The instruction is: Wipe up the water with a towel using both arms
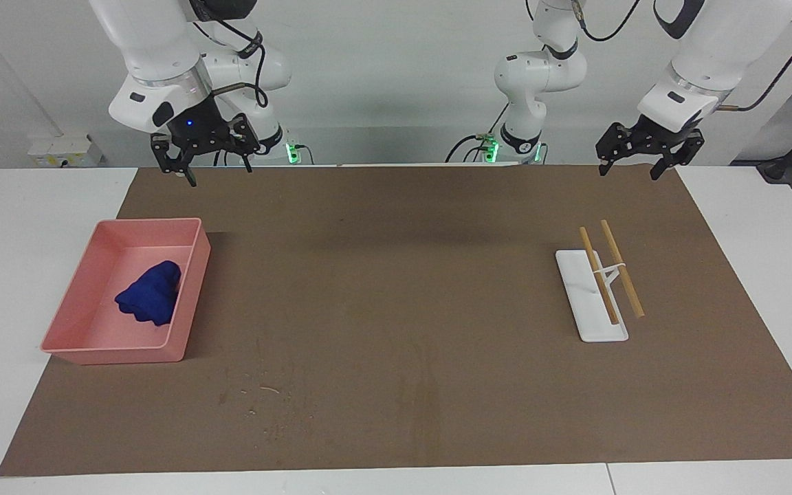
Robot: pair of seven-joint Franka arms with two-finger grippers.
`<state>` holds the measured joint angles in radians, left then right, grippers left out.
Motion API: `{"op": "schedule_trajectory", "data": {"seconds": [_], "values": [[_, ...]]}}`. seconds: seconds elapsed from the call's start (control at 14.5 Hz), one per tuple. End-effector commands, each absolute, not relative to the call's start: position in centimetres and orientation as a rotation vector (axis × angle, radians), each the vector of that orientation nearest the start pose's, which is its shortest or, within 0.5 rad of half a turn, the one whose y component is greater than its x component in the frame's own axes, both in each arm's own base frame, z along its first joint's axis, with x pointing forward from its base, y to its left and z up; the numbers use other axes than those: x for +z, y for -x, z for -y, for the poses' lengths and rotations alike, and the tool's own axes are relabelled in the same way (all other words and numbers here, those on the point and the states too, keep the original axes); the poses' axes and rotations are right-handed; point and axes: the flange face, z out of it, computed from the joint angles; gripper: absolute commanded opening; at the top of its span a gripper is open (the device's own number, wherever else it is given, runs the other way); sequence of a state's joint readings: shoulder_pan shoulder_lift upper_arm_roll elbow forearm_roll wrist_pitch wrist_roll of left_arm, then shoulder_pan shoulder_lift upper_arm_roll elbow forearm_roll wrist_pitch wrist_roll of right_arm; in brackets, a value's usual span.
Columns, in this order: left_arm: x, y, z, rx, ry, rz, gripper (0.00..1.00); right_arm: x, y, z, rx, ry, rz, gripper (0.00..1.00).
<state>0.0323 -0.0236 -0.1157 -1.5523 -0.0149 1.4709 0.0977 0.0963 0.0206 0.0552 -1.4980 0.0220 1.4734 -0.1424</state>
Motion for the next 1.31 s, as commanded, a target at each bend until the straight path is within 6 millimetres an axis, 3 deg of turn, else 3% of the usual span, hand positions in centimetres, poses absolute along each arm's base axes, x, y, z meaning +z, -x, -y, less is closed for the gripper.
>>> {"op": "schedule_trajectory", "data": {"seconds": [0.0, 0.62, 0.83, 1.24], "values": [[63.9, -52.8, 4.5, 0.102, 3.14, -0.294, 1.0, 63.3, -53.6, -8.5, 0.123, 3.097, 0.432, 1.0], [63.9, -52.8, 4.4, 0.102, 3.141, -0.292, 1.0, 62.4, -52.5, -8.2, 0.169, 3.106, 0.368, 1.0], [63.9, -52.8, 4.5, 0.102, 3.14, -0.294, 1.0, 62.2, -52.9, -6.2, 0.165, 3.085, 0.308, 1.0], [63.9, -52.8, 4.5, 0.102, 3.14, -0.294, 1.0, 62.4, -52.9, -6.7, 0.146, 3.079, 0.31, 1.0]]}}
